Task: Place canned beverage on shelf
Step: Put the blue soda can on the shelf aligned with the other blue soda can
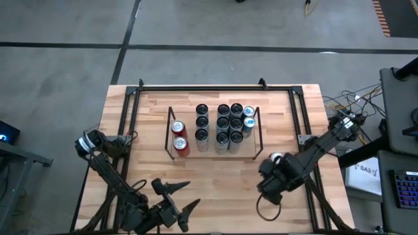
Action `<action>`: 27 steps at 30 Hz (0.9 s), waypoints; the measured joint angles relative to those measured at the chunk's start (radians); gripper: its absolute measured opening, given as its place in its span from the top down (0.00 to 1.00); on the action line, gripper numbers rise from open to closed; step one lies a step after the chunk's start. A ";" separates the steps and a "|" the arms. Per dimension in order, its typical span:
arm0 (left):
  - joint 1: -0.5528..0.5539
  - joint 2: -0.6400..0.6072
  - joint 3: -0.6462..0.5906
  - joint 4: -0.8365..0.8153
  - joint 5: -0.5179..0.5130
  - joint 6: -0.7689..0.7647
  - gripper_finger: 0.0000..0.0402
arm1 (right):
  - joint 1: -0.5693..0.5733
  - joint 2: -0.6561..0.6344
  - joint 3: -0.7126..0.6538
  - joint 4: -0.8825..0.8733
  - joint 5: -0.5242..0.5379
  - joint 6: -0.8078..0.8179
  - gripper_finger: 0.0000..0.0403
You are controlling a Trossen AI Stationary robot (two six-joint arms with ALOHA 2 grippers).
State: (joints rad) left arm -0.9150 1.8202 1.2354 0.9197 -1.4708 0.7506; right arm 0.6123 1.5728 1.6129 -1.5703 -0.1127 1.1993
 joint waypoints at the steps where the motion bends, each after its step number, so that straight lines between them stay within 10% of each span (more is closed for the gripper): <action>1: 0.000 0.000 0.000 0.000 0.000 0.000 0.23 | -0.001 -0.023 -0.021 0.000 0.000 0.012 0.98; 18: 0.002 -0.001 0.000 0.000 -0.011 -0.002 0.23 | 0.005 -0.299 -0.240 0.007 0.000 0.293 0.96; 27: 0.002 -0.001 0.000 0.000 -0.012 -0.003 0.23 | 0.005 -0.293 -0.241 0.008 -0.011 0.313 0.60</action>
State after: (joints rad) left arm -0.9127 1.8191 1.2358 0.9195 -1.4830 0.7471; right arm 0.6174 1.2800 1.3724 -1.5626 -0.1239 1.5122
